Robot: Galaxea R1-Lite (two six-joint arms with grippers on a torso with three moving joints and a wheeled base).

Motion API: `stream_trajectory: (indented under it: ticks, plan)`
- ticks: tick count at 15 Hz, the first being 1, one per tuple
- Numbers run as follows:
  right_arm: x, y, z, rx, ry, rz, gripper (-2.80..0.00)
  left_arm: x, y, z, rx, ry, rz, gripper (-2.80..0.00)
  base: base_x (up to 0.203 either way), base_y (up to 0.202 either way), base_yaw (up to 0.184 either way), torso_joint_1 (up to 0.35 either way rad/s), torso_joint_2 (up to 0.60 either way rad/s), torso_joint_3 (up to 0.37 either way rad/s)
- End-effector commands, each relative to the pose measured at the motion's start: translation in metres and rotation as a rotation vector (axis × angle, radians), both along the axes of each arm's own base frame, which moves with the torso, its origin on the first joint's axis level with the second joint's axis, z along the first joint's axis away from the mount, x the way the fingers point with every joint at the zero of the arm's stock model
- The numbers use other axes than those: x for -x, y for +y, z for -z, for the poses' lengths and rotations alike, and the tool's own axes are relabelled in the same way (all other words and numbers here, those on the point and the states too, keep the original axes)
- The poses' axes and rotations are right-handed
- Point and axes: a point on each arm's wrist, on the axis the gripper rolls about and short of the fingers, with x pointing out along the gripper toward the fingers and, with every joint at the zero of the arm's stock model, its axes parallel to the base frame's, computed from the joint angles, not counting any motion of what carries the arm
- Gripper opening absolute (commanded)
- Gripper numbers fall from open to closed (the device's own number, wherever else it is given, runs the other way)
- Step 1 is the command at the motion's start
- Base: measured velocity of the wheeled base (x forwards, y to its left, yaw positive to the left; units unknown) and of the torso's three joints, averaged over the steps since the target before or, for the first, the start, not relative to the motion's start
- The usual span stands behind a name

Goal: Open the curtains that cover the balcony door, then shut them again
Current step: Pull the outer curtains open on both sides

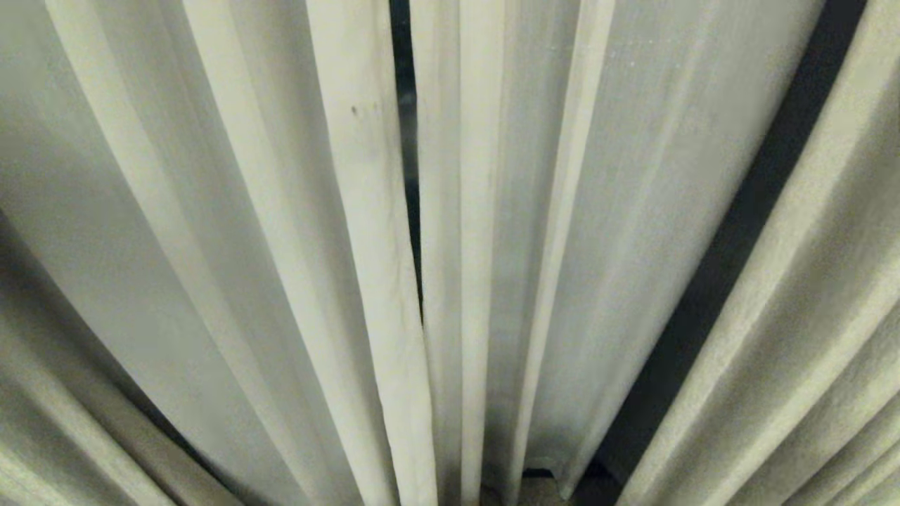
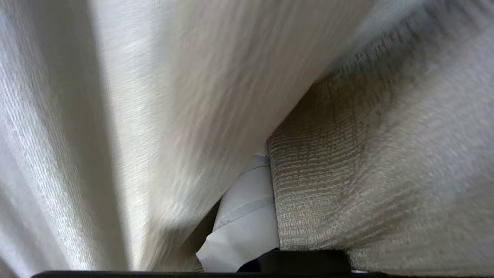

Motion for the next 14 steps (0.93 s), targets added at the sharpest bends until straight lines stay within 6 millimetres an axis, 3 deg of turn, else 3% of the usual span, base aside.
stream_trajectory:
  ticks: [1, 6, 11, 12, 14]
  plan:
    - [0.0, 0.0, 0.0, -0.001, 0.002, -0.001, -2.8, 0.009, -0.019, -0.009, -0.03, -0.026, 0.023, -2.8, 0.0, 0.0, 0.0, 0.0, 0.0, 0.0]
    - [0.0, 0.0, 0.0, 0.001, 0.002, -0.001, -2.8, 0.02, -0.043, 0.0, -0.017, -0.016, 0.054, -2.8, 0.0, 0.0, 0.0, 0.0, 0.0, 0.0]
    - [0.0, 0.0, 0.0, 0.001, 0.002, -0.001, -2.8, 0.025, -0.054, 0.002, -0.019, -0.019, 0.067, -2.8, 0.0, 0.0, 0.0, 0.0, 0.0, 0.0]
    - [0.0, 0.0, 0.0, 0.001, 0.002, -0.001, -2.8, 0.027, -0.055, 0.002, -0.02, -0.02, 0.067, 0.0, 0.0, 0.0, 0.0, 0.0, 0.0, 0.0]
    - [0.0, 0.0, 0.0, -0.001, 0.002, -0.001, -2.8, 0.029, -0.058, 0.001, -0.023, -0.022, 0.067, 0.0, 0.0, 0.0, 0.0, 0.0, 0.0, 0.0]
